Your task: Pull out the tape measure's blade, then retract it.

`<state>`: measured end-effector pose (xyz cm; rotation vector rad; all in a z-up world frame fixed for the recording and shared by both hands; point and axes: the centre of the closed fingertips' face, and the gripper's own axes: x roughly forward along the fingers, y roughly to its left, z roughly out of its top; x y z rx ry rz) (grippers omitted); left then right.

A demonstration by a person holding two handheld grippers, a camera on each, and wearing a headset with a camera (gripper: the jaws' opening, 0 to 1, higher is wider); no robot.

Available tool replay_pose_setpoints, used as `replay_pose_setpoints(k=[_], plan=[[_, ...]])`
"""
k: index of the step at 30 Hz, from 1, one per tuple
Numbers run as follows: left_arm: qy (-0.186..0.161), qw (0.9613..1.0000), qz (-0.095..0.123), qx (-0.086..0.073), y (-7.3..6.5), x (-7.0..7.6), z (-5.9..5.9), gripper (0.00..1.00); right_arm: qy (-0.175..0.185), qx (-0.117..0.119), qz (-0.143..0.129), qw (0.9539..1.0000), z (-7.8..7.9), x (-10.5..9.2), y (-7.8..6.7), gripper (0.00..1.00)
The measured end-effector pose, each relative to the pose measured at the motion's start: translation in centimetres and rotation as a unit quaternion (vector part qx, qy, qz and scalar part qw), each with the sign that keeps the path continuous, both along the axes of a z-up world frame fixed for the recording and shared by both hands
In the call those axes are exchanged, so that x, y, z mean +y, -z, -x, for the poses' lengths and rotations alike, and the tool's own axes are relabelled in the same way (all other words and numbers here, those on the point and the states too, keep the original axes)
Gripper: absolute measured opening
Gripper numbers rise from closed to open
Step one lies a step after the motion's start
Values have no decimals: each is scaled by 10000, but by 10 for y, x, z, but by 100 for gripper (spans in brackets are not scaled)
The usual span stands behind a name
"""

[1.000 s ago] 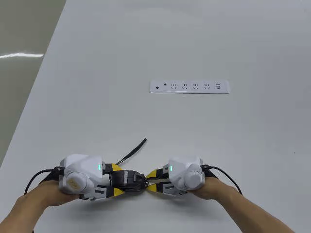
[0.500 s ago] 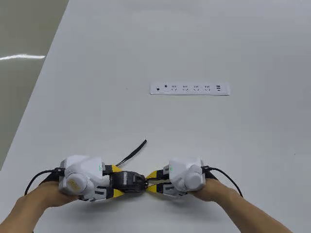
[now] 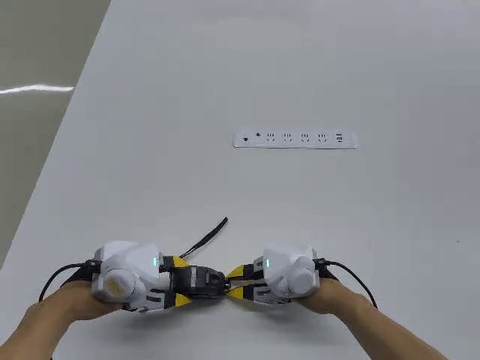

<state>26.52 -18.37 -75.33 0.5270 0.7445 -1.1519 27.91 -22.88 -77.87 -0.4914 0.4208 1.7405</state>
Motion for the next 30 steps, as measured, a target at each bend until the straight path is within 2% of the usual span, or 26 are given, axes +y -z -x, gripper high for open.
replay_pose_setpoints(k=[30], plan=[[40,10000,-18,22,0,-1,-1,27,63,74,-13,10000,-3,-14,1,8]])
